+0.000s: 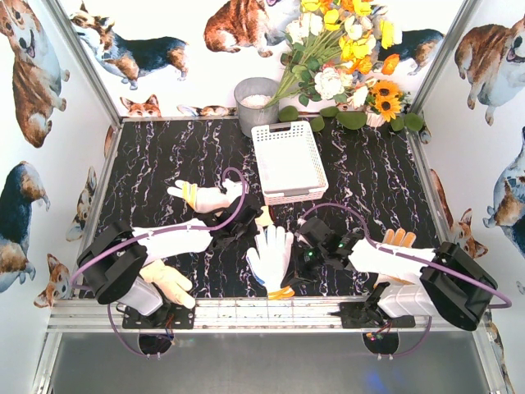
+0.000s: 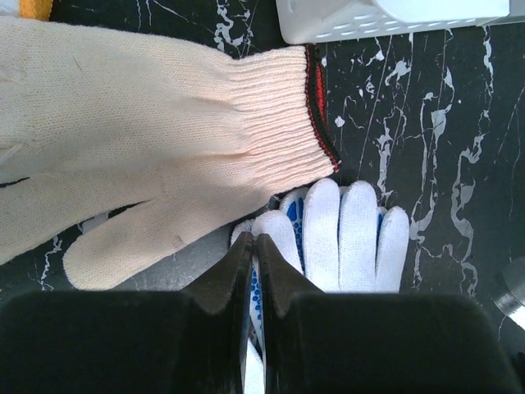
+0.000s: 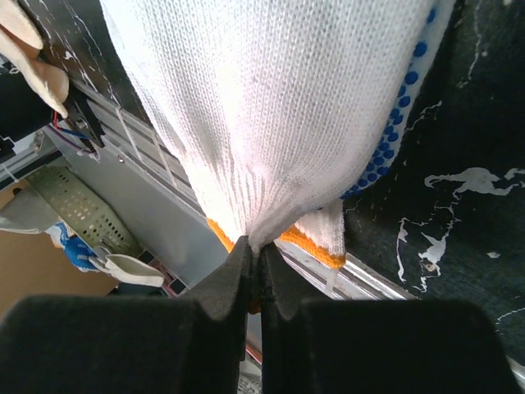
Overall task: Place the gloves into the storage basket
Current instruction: Pair the glove with the glove.
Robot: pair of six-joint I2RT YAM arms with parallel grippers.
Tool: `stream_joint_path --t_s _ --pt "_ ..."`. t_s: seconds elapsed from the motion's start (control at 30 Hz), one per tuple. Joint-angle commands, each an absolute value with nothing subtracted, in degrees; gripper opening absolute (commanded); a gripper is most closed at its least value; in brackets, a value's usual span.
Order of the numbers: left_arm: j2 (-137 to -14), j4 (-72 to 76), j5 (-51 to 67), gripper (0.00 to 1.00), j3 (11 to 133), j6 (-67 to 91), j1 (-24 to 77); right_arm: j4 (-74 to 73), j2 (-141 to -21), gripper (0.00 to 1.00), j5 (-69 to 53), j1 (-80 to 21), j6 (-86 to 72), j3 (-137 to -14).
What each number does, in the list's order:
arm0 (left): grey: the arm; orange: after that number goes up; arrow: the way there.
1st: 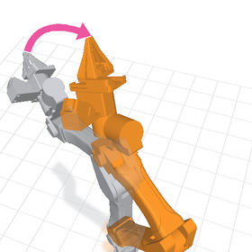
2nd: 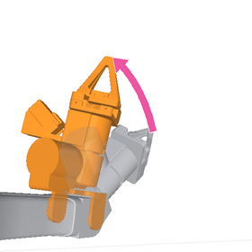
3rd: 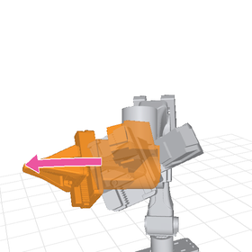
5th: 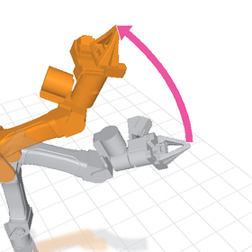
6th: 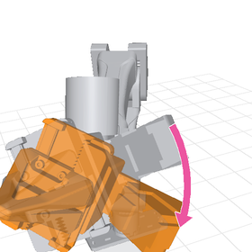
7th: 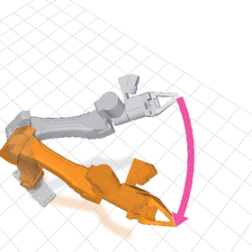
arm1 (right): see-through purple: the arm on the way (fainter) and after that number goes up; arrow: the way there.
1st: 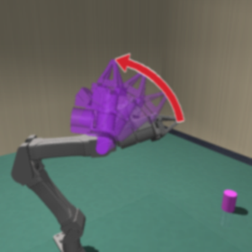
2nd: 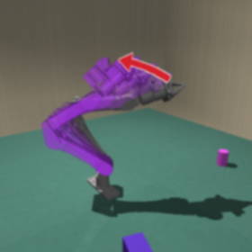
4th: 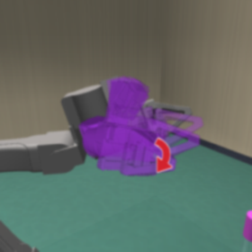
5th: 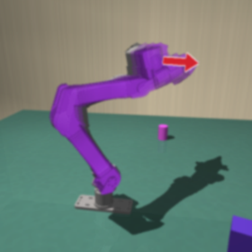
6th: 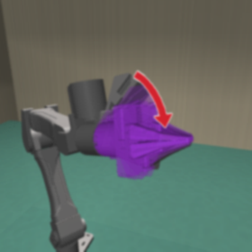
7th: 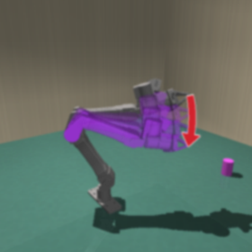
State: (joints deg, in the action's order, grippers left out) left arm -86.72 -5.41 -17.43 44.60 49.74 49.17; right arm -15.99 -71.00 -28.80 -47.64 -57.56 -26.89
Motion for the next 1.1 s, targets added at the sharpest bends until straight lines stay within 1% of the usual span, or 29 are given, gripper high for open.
stream_joint_path --t_s 0.0,0.93,0.97,1.0,1.07 --pt "-86.6 -4.8 -18.9 0.0 43.9 50.3 49.3 -13.8 -71.5 0.0 -28.7 -48.3 -58.1 -28.8" --pt "-93.7 -4.0 -20.2 0.0 44.7 50.3 49.3 -15.9 -77.6 0.0 -28.0 -49.1 -55.3 -29.9" --pt "-93.6 -4.3 -20.4 0.0 44.6 50.4 49.3 -16.5 -77.4 0.01 -27.8 -49.1 -55.0 -30.3" --pt "-93.5 -4.5 -20.5 0.0 44.5 50.4 49.3 -17.4 -77.2 0.05 -27.4 -49.1 -54.6 -30.7" --pt "-93.1 -5.3 -20.8 0.0 44.5 50.3 49.3 -20.1 -76.3 0.16 -26.4 -49.1 -53.2 -31.9"
